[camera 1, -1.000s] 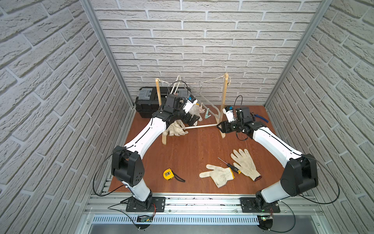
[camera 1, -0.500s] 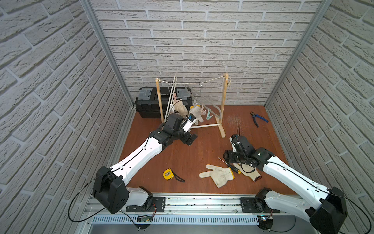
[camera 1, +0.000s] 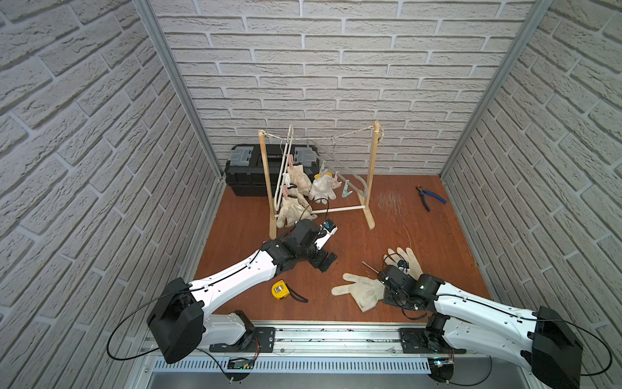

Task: Clip the gloves onto a hanger to dry
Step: Pick up the glove from the center of the board.

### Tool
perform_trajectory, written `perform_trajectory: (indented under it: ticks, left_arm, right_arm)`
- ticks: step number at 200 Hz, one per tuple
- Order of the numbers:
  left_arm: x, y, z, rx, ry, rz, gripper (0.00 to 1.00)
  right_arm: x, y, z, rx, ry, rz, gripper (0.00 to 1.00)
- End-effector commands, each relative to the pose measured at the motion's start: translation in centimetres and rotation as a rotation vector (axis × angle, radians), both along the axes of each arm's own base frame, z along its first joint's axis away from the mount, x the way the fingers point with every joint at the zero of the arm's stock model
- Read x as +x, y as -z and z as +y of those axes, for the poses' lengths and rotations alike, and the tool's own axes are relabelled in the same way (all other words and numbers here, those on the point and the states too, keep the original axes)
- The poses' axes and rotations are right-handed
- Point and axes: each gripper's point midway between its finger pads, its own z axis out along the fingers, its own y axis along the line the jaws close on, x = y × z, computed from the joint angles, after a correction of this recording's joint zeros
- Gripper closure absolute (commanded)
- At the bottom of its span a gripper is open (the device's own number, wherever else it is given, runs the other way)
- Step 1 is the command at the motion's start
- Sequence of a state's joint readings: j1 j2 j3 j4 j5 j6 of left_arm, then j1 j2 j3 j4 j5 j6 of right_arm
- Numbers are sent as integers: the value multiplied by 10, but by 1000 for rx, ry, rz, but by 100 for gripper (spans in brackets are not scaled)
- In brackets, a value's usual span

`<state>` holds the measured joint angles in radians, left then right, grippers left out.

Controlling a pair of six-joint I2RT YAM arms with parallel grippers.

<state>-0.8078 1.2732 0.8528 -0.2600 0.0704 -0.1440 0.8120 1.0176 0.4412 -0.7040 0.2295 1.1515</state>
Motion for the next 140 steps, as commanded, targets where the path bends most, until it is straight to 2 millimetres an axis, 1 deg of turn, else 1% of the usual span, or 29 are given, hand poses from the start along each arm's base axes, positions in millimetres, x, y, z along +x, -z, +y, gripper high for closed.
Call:
perform_trajectory:
  ticks: [1, 19, 35, 60, 76, 89, 114, 128, 140]
  left_arm:
    - [5, -16, -2, -69, -33, -46, 2]
    - [5, -17, -1, -58, -29, -50, 2]
    - [7, -17, -2, -45, -23, -52, 2]
    - [8, -11, -4, -18, -14, -41, 2]
    - [9, -8, -5, -7, -11, -31, 2]
    - [9, -5, -6, -1, -9, -22, 2]
    - [9, -6, -5, 3, -9, -20, 2]
    - [9, -8, -4, 5, -11, -25, 2]
    - [8, -12, -4, 3, -10, -29, 2]
  right_arm:
    - [16, 2, 7, 9, 34, -61, 57]
    - [19, 5, 10, 3, 26, -57, 59]
    - [19, 6, 11, 9, 24, -57, 64]
    - [12, 17, 7, -6, 23, -28, 81]
    - [12, 18, 7, -8, 15, -27, 91]
    - [16, 11, 9, -13, -9, -39, 97]
    - [25, -6, 10, -43, -55, -81, 98]
    - [31, -18, 16, -30, -106, -110, 98]
    - [37, -31, 24, -15, -156, -150, 98]
